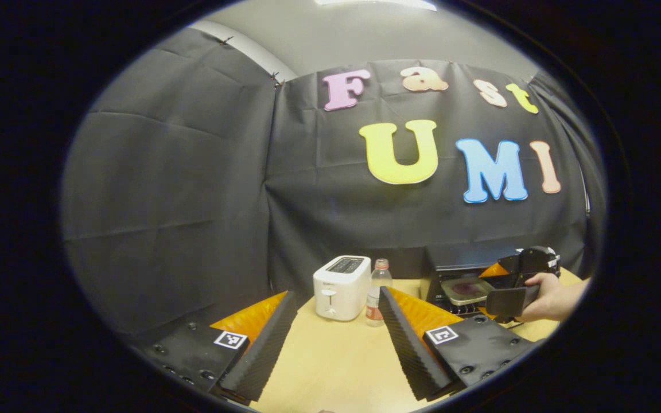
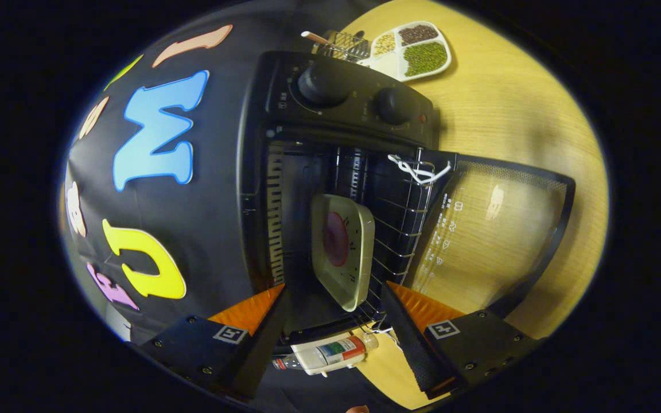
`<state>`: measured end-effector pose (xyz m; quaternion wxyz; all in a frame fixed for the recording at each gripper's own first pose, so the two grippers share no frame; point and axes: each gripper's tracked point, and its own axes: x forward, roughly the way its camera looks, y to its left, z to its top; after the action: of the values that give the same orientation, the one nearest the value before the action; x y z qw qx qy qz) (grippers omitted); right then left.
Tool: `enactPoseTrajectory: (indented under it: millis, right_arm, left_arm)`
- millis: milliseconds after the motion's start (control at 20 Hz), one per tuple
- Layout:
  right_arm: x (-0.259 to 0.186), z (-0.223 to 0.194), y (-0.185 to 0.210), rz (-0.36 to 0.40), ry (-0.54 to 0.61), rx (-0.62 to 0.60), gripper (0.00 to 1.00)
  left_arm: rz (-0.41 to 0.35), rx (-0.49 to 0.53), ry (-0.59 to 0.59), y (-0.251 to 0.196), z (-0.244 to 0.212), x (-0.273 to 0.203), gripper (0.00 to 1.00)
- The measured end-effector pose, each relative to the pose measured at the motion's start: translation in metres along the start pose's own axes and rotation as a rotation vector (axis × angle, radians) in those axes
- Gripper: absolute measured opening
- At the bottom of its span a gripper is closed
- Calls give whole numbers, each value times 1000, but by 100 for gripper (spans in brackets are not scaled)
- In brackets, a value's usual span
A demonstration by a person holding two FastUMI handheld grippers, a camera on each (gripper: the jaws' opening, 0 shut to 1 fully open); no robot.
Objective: Open the electric oven with the left hand, put the food in, and close the electric oven.
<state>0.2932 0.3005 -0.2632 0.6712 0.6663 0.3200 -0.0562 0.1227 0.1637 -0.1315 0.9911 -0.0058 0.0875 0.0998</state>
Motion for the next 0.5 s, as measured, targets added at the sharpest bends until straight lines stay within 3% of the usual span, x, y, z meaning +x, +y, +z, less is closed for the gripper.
enactPoseTrajectory:
  millis: [500]
  right_arm:
    - [-108,18,0,52,17,-473,98]
  left_arm:
    - [-173,-42,35,-81,-17,0,100]
